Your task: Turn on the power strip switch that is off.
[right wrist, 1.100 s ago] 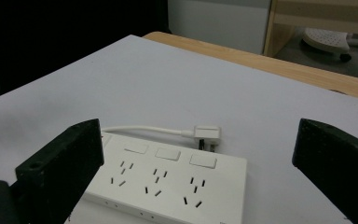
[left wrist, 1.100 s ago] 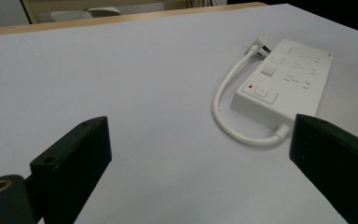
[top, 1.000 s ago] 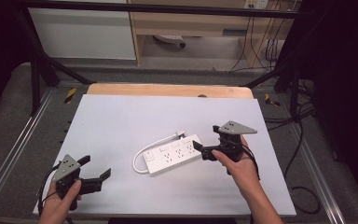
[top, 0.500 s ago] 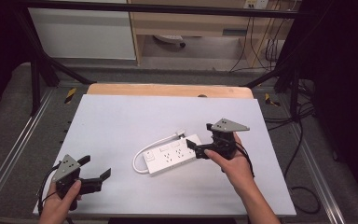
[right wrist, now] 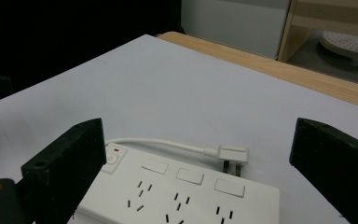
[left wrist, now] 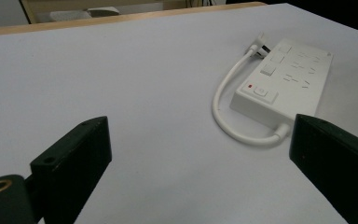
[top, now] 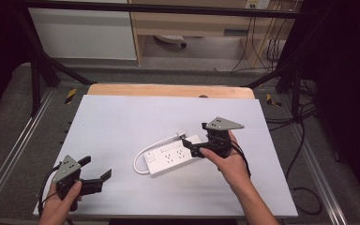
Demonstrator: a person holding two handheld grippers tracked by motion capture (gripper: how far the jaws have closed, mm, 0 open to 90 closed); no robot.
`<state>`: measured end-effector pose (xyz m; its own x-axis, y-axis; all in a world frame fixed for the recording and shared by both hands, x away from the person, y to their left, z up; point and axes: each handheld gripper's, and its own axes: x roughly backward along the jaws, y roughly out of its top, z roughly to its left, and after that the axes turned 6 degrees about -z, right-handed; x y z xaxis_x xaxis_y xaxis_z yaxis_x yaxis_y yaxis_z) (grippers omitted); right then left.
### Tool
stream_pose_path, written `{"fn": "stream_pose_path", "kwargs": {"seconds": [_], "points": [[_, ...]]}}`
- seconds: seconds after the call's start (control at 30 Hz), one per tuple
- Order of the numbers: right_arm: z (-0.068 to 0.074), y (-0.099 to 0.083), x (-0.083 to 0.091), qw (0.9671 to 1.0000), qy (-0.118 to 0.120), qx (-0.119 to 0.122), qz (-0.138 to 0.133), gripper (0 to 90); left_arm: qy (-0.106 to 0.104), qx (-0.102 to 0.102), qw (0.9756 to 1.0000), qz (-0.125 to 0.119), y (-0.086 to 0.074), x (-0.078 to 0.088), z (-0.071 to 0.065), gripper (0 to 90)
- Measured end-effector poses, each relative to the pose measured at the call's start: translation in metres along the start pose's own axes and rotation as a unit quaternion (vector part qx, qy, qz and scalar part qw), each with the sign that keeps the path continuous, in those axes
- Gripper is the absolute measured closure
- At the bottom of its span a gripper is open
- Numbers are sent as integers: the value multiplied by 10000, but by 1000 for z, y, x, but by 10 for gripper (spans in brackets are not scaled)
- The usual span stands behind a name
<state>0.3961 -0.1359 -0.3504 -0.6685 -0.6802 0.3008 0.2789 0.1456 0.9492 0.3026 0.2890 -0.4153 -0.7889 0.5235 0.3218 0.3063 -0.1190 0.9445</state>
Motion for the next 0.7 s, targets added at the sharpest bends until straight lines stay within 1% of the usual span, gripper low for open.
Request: {"fn": "stream_pose_path", "kwargs": {"seconds": [0.33,0.4,0.5,0.7], "points": [[3,2,-10,9999,100,-26,28,88,-4,-2,10000,4,0,0,0,56],[4,2,-12,9999,96,-17,33,113,-1,-3,10000,4,0,0,0,56],[4,2,-16,9999,101,1,61,125,1,-23,10000,18,0,0,0,56],[1,3,-23,9998,135,-99,68,160,2,-18,10000,21,0,0,0,56]]}}
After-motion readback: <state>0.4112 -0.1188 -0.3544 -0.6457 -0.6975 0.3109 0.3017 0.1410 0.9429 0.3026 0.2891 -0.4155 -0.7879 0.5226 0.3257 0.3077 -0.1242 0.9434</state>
